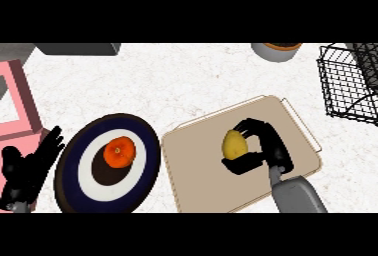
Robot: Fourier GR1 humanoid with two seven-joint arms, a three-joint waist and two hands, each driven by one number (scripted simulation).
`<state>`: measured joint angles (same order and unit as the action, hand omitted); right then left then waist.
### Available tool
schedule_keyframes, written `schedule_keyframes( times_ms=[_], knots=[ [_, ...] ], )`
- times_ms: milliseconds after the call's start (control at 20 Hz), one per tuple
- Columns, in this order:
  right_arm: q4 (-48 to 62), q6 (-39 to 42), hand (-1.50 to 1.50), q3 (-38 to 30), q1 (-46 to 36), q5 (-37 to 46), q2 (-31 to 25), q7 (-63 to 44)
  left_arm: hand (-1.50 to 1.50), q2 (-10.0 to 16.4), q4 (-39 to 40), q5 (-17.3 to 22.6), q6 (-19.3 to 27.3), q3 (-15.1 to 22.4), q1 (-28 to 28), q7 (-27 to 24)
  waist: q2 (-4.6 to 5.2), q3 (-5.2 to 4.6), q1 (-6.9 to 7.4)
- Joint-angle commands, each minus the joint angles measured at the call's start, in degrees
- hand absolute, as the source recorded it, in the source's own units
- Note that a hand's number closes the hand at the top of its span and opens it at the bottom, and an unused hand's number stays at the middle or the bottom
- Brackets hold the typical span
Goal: Pick the lemon from the tray and place it in the tiered basket
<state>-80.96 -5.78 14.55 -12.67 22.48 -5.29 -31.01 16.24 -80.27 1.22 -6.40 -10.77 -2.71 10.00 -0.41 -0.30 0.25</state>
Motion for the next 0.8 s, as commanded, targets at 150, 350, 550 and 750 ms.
schedule_keyframes(
  times_ms=[150,350,550,750],
  knots=[
    [-1.61,1.50,1.50,15.64,-10.13,24.61,-1.99,-17.07,0.00,-0.37,-0.40,-0.38,-0.54,0.95,-0.17,-0.15,-0.24,-0.01,0.72],
    [-9.57,5.96,1.50,17.43,-15.37,32.94,-0.77,-30.35,0.00,-0.14,-0.43,-0.88,1.20,-0.04,0.98,1.33,-0.24,0.15,-0.74],
    [-18.23,8.72,1.50,16.79,-16.58,40.14,-4.27,-34.65,0.00,0.85,-0.23,0.55,-0.76,-1.21,-0.89,0.92,-0.18,0.24,-0.93],
    [-25.21,14.04,1.50,11.15,-20.24,41.95,-4.82,-37.32,0.00,1.89,1.42,0.70,-1.25,-2.30,1.27,-0.36,0.05,0.25,-0.94]
  ],
)
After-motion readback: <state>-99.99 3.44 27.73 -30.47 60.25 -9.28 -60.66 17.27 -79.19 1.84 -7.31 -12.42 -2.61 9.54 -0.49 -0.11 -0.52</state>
